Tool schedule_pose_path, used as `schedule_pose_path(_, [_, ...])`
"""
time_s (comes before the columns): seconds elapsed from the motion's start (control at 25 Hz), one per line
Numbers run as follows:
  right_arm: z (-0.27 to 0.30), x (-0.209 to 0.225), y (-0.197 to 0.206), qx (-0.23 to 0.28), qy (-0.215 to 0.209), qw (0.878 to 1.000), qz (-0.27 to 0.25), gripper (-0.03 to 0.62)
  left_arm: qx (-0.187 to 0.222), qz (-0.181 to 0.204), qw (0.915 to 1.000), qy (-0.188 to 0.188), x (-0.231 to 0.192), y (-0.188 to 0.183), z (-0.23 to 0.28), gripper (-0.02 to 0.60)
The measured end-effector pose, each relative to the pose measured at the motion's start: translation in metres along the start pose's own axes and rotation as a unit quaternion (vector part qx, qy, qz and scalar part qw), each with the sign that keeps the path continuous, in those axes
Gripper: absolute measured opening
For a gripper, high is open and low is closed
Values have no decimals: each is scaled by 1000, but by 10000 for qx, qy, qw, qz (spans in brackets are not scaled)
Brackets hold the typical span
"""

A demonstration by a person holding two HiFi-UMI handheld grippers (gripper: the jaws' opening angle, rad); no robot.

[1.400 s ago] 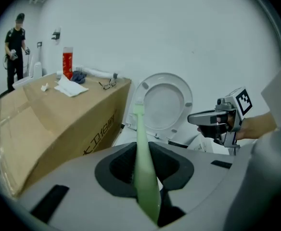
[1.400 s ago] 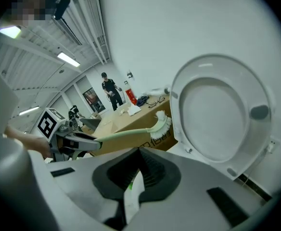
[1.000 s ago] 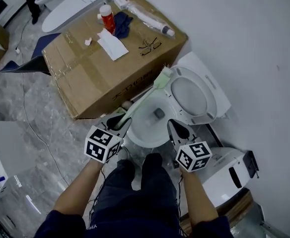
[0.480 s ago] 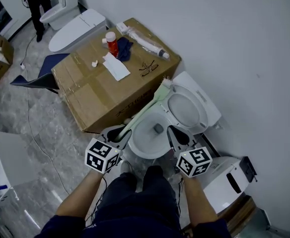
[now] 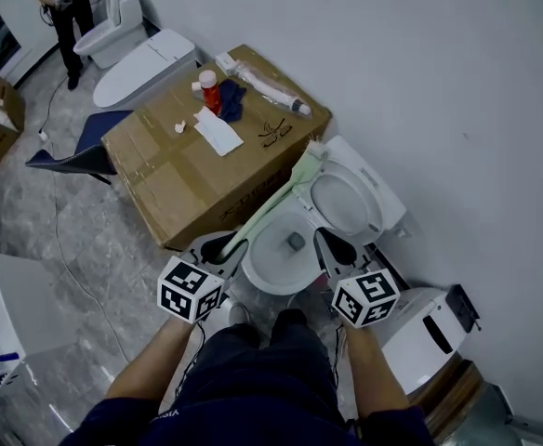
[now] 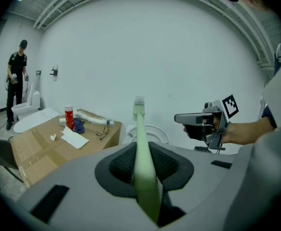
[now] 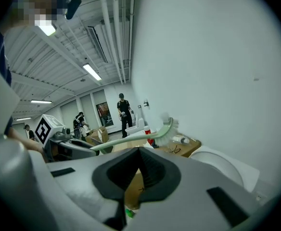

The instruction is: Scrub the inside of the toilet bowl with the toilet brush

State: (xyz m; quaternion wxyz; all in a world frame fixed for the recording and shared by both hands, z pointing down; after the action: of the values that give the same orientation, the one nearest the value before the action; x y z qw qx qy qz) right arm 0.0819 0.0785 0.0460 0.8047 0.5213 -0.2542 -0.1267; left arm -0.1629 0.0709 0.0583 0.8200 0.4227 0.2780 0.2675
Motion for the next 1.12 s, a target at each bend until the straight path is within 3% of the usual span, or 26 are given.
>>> schedule_pose_path(1.12, [-16, -25, -39, 235, -157, 9994, -206, 5, 257, 181, 9995, 39, 5, -29, -27, 95])
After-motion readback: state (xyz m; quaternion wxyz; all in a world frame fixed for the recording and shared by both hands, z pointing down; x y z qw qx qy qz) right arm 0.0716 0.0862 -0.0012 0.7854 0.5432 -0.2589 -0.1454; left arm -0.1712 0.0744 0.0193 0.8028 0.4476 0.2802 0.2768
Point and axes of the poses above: the fingertips, and each gripper's own axes: z forward along the fingers, x to its right, y out of its underside, the point moved 8 cm from there along -z, backward along the fingers, and after that the axes turned 1 degree about z, right-handed, at the moved point
